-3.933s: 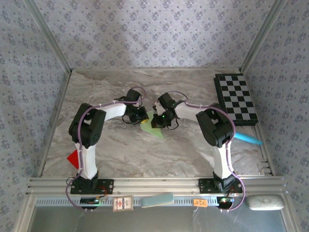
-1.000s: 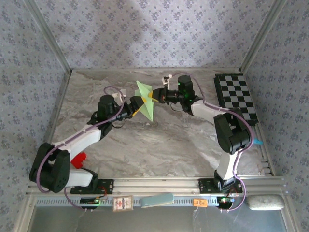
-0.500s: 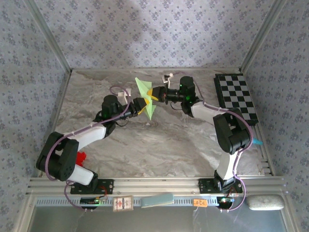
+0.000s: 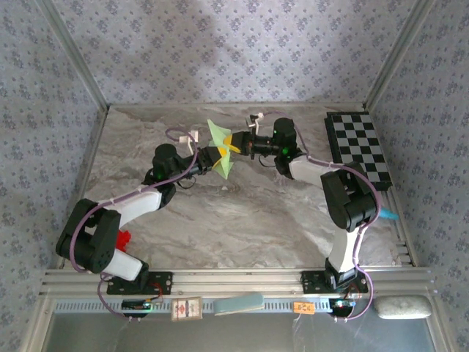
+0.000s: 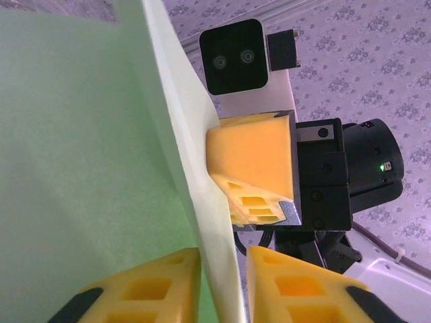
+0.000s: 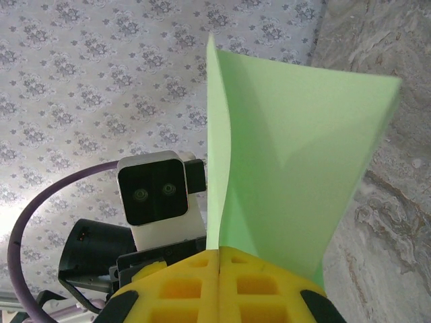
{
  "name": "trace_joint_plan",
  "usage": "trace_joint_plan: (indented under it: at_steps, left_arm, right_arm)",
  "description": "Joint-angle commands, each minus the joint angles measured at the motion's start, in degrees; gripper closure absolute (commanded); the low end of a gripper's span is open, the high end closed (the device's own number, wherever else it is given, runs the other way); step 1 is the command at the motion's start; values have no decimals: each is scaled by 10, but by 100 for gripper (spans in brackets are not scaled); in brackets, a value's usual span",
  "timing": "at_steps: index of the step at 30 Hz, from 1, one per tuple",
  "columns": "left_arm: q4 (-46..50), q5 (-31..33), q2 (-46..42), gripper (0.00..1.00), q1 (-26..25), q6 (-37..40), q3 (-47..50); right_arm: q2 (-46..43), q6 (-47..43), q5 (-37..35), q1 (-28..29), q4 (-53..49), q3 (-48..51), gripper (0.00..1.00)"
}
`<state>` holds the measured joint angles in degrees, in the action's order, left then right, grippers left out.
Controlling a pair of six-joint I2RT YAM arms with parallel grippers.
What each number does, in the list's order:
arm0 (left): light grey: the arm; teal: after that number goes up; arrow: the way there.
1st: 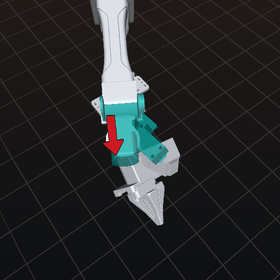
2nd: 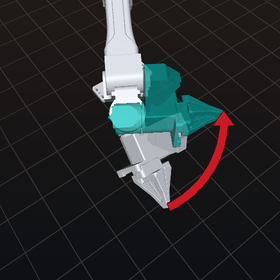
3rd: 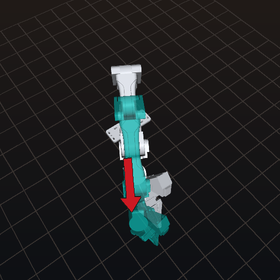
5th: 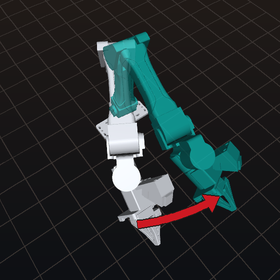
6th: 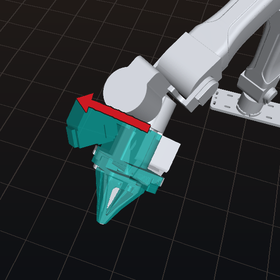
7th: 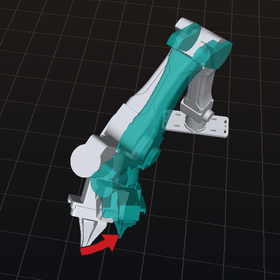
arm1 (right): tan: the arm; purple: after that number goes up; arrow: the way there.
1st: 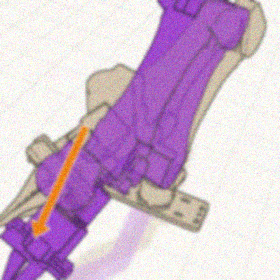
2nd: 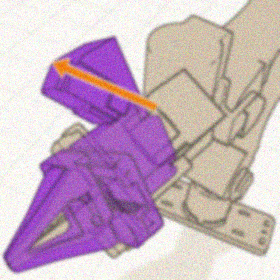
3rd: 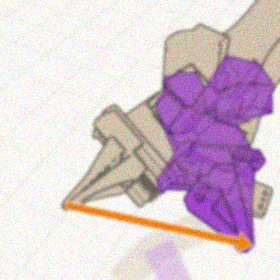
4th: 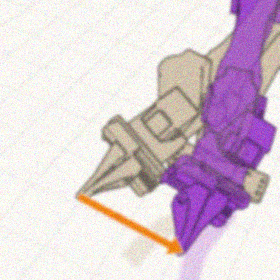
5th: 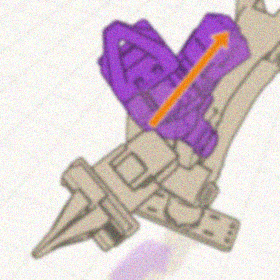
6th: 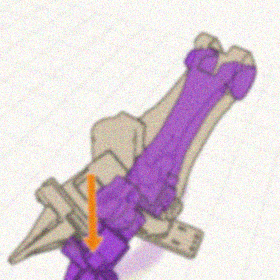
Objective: Fold a paper plane with a square sheet of paper (pick it up from the middle)
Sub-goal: Turn over the paper at the center of the table.
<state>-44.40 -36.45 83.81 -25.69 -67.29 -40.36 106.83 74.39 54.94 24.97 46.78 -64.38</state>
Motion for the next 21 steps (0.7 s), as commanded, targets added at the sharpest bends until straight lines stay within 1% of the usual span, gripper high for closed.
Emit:
trace_joint_plan:
  at_steps: [1,3,4,6,8,10,12,14,15,18,20,21]
  left_arm:
    - [-25,-6,9,80,-4,3,-8]
    - [-17,-2,9,84,-3,6,-9]
    - [-10,-1,10,87,-3,7,-10]
    - [8,3,9,90,-3,14,-14]
    - [33,8,8,92,-2,23,-18]
    - [63,15,4,94,-1,37,-22]
    - [109,24,-1,94,-1,58,-28]
    - [167,38,-8,94,-1,88,-37]
    - [195,46,-10,94,-1,105,-42]
    - [325,88,-19,94,-2,173,-75]
    - [425,135,-19,94,-5,224,-110]
    - [470,160,-17,94,-7,245,-128]
  right_arm:
    - [4,10,8,-5,24,4,98]
    - [3,11,8,-5,25,5,96]
    - [2,10,6,-5,24,5,93]
    - [0,7,3,-8,22,9,84]
    - [-9,-4,-6,-13,10,17,71]
    - [-25,-32,-17,-24,-20,27,60]
    - [-49,-79,-36,-38,-74,36,51]
    - [-80,-146,-60,-53,-160,40,47]
    - [-93,-178,-74,-58,-200,40,46]
    - [-134,-285,-133,-71,-341,32,44]
    - [-159,-350,-181,-75,-429,24,44]
    - [-168,-371,-199,-77,-458,21,44]
